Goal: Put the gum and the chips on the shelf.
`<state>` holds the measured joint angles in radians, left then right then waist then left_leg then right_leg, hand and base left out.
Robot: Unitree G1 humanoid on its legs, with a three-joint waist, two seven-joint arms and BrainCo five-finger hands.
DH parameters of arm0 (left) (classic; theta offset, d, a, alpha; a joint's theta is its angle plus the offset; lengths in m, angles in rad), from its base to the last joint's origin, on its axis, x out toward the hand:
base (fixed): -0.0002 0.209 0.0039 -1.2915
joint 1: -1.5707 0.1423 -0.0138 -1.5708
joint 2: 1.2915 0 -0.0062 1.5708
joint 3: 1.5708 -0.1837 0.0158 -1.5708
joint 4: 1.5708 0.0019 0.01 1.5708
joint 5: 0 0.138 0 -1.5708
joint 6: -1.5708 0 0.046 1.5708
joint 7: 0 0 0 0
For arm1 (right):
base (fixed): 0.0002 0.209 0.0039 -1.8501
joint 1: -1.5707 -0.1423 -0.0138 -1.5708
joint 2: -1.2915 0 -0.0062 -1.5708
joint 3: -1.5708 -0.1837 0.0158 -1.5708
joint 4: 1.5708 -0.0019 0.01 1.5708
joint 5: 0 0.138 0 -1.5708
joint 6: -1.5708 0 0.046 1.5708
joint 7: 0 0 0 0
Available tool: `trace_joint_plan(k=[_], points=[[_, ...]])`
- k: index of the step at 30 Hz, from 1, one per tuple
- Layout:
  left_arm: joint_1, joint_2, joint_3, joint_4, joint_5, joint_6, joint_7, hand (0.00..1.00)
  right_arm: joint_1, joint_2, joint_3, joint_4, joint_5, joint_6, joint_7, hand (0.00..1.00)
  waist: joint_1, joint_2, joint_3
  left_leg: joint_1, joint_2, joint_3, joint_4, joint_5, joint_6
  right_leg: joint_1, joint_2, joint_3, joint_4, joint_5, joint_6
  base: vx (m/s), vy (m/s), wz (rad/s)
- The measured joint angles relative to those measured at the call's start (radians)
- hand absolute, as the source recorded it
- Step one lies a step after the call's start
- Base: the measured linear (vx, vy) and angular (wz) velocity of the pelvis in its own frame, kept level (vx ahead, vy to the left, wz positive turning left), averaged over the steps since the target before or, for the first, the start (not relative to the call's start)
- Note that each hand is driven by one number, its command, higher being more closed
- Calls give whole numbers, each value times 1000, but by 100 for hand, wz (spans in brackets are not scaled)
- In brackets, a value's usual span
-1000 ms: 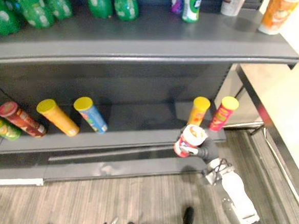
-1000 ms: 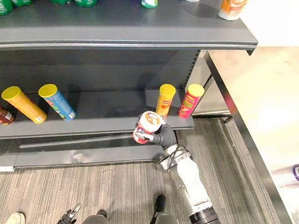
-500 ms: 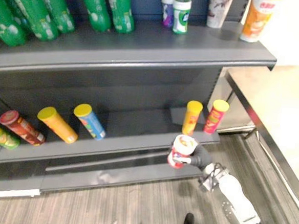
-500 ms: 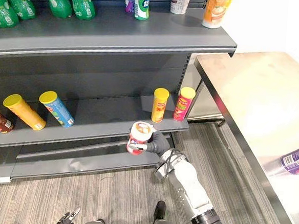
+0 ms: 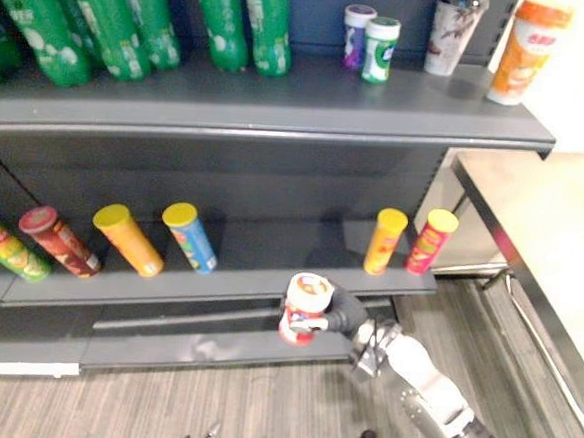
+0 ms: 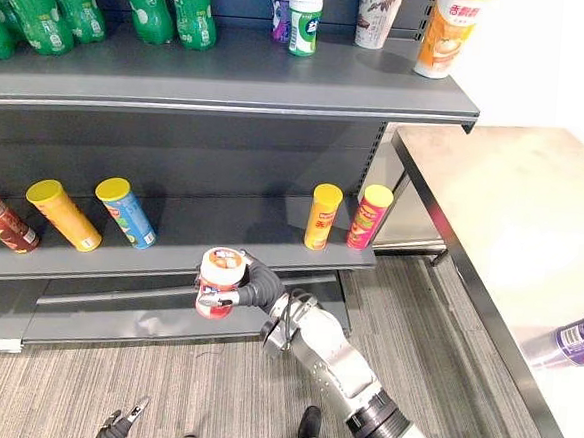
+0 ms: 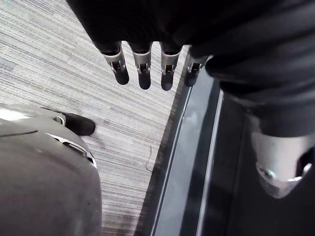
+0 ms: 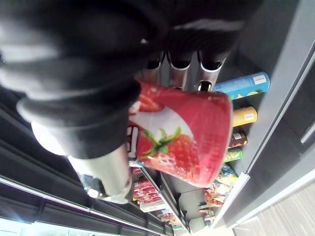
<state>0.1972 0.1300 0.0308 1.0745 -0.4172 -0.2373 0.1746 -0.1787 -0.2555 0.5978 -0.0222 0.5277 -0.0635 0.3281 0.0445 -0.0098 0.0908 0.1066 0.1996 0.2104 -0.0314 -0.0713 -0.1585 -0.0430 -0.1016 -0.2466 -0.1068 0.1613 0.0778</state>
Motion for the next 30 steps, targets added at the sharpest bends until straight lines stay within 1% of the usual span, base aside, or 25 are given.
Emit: trace_joint_plan(k=[3,6,9,10,12,14,17,18,21,24,27,30], points=[[0,0,7,0,0,0,-1,0,0,0,-4,0,0,0,0,100,0,1,1,0,0,0,0,0,0,0,0,-1,0,0,0,0,0,0],[0,0,7,0,8,0,-12,0,1,-1,-33,12,-1,-2,4,100,0,6,4,0,0,-4,1,0,0,2,-1,-4,0,0,0,0,0,0],[1,0,7,0,13,1,-43,0,0,-4,-87,58,-10,-8,9,100,4,11,5,-1,-1,-6,3,0,0,3,-2,-8,-1,-1,1,0,0,0],[2,1,7,0,37,3,-59,0,0,-8,-105,78,-16,-11,12,100,8,13,6,-1,-1,-7,4,0,0,3,-2,-10,-1,-4,4,0,0,0],[2,1,6,-1,49,8,-86,0,-6,-20,-123,120,-33,-19,22,100,12,17,6,-4,-3,-11,6,0,0,4,-3,-16,-6,-5,4,0,0,5],[2,1,7,-2,49,13,-106,0,-23,-25,-125,161,-82,-27,25,100,13,17,6,-14,-2,-21,12,0,0,3,-3,-24,-6,-6,2,1,0,13],[5,1,7,-4,56,33,-111,0,-40,-26,-123,181,-126,-32,31,100,20,20,7,-19,0,-31,16,0,0,5,-2,-33,-6,-9,1,9,-2,9],[8,1,14,-4,83,45,-110,0,-69,-29,-118,200,-136,-33,31,100,25,23,9,-19,2,-34,17,0,0,8,-3,-37,-6,-10,0,11,-2,4],[8,0,21,-9,88,56,-104,0,-121,-33,-116,206,-137,-34,33,100,43,25,11,-18,3,-38,18,0,0,11,-3,-41,-6,-10,-1,11,5,4],[10,-2,42,-10,88,74,-101,0,-170,-31,-102,224,-137,-34,39,100,46,25,11,-19,3,-47,18,1,0,15,-5,-49,-6,-13,2,19,9,10],[15,-5,56,-10,88,74,-101,0,-217,-21,-60,231,-143,-33,52,100,49,25,11,-17,3,-60,18,3,0,24,-8,-63,-7,-14,3,32,14,13],[23,-9,57,-11,89,74,-101,0,-250,-1,-31,231,-175,-31,54,100,53,24,10,-16,3,-65,18,3,0,31,-9,-70,-7,-16,6,16,13,6]])
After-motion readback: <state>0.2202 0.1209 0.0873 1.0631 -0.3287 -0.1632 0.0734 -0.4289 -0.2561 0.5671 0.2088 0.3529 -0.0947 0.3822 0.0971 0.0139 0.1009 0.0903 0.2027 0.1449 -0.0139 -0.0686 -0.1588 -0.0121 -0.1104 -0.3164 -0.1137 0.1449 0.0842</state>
